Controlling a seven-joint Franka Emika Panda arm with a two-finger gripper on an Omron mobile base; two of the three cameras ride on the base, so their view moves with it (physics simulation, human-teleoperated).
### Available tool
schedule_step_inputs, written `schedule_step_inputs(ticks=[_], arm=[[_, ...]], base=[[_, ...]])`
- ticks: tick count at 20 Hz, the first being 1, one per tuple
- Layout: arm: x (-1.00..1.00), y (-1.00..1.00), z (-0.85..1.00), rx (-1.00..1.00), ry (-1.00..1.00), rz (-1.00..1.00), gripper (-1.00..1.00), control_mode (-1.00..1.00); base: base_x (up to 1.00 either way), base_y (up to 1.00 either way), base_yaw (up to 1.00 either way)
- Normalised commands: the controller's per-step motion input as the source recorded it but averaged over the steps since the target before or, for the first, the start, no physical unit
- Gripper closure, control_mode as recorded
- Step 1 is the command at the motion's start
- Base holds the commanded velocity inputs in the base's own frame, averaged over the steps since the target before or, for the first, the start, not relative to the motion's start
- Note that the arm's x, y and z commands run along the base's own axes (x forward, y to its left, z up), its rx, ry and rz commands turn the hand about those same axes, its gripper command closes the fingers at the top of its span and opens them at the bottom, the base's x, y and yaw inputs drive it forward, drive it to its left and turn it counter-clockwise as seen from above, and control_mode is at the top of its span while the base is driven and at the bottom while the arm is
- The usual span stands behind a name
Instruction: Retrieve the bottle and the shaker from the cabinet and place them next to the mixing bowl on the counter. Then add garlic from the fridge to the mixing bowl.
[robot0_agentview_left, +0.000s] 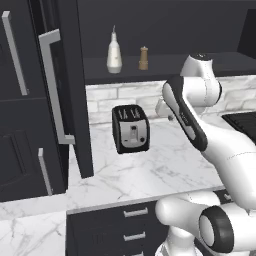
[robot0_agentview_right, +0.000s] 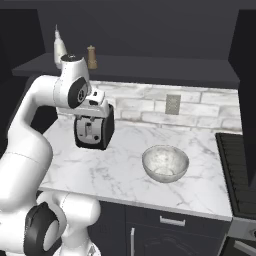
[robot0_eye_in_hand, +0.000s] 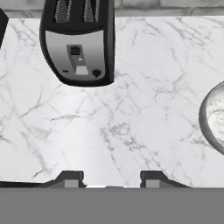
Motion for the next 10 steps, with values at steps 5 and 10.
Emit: schedule_step_inputs(ticks=[5, 10], arm=[[-0.03, 0.0, 0.01, 0.0, -0.17, 0.0, -1.0, -1.0], [-0.17, 0.0, 0.2, 0.0, -0.21, 0.0, -1.0, -1.0]], base=[[0.0, 0.0, 0.0], [0.0, 0.0, 0.0]])
